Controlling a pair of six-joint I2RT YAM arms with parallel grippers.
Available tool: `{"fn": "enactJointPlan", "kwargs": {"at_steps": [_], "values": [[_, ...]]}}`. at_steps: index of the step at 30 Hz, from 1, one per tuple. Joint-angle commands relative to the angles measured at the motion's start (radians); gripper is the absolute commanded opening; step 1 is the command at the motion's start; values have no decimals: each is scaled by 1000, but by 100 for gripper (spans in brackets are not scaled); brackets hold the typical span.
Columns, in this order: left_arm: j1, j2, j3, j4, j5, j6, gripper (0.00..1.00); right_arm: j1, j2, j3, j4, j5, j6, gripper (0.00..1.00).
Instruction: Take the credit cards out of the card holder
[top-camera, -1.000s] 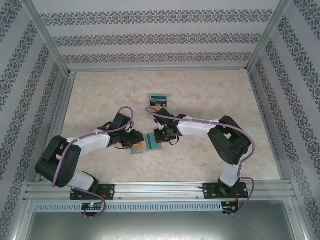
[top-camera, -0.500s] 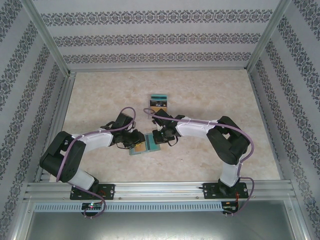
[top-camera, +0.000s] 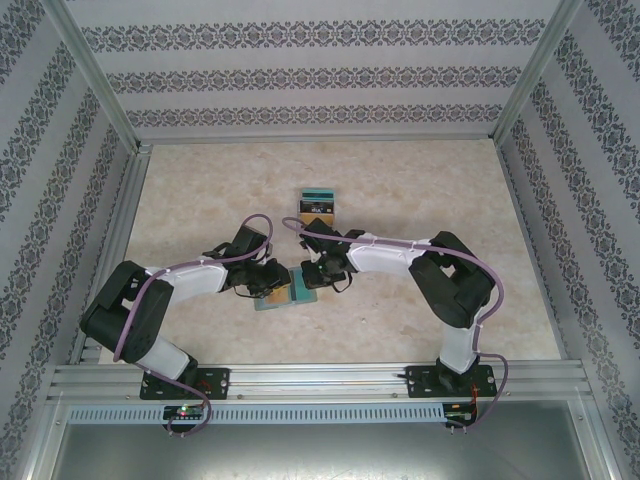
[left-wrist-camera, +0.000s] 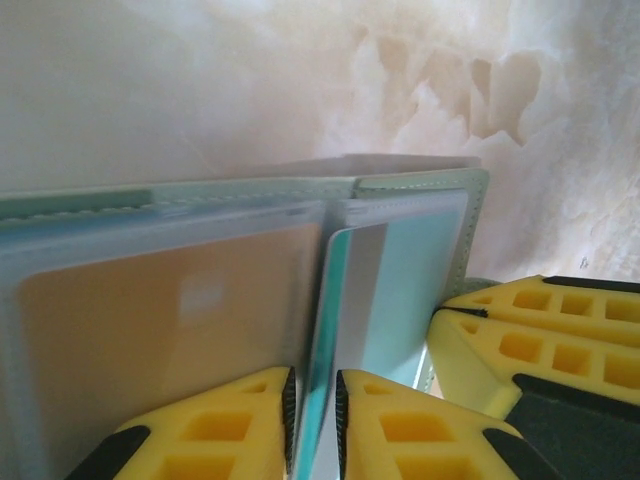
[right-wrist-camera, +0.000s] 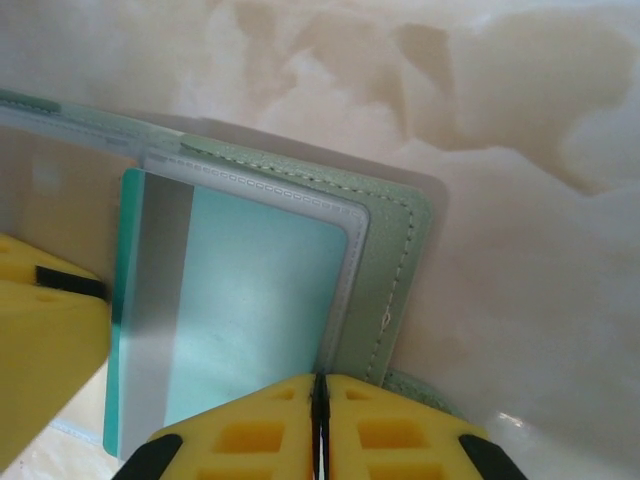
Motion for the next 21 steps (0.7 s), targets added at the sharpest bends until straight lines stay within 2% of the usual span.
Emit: {"fn": "enactJointPlan", "kwargs": {"at_steps": [1,12,17,21], "values": [[-12,9,-2,15,19,-4,20,21,30,20,-6,-30,-9,13],[-12,10,1,-23,7,8,20,23,34,26,-10,-25,-9,14],[-12,4,17,-111,-40,44,20,22,37,26,-11,-26,-10,14],[-11,7,7,-79,-20,39,15,21,40,29,-13,-26,-10,14]]}}
